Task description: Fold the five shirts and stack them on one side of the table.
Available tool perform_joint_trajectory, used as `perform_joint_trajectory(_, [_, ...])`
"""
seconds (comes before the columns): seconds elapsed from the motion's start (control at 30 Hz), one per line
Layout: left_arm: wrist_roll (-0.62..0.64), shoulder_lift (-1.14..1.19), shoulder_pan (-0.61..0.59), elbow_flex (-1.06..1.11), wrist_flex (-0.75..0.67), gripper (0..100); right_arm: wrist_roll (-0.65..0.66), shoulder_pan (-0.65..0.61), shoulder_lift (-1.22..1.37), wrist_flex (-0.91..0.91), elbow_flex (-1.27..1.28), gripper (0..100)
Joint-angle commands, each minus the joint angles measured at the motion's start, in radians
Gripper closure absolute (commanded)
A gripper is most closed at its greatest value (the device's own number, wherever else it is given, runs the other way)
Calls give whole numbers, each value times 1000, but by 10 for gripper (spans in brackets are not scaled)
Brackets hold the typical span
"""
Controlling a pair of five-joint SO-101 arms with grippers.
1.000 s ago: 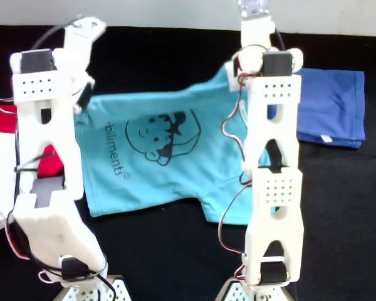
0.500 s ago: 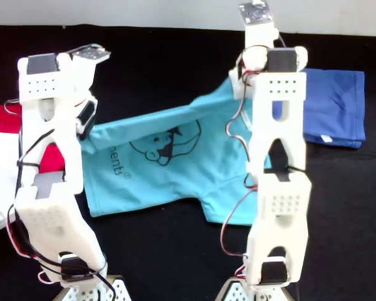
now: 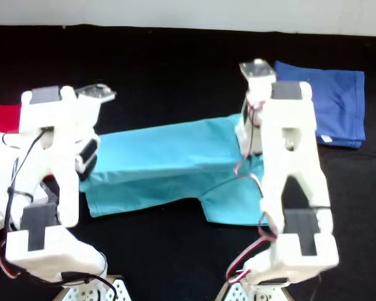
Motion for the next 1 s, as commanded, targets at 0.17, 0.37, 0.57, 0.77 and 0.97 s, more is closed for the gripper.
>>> perform_joint_trajectory(0.17, [-9, -96, -7, 177, -91, 991, 0, 30, -300, -174, 398, 992])
perform_joint_trajectory(0.37, [-9, -87, -5, 246, -173, 991, 81, 33, -338, -229, 476, 992])
perform_joint_trajectory(0.57, [-9, -87, -5, 341, -267, 987, 81, 31, -338, -329, 578, 992])
perform_joint_trajectory(0.77, [-51, -99, -25, 288, -196, 881, 81, 27, -349, -237, 547, 943])
perform_joint_trajectory(0.97, [-55, -99, -65, 42, -37, 819, 77, 28, -349, -65, 344, 822])
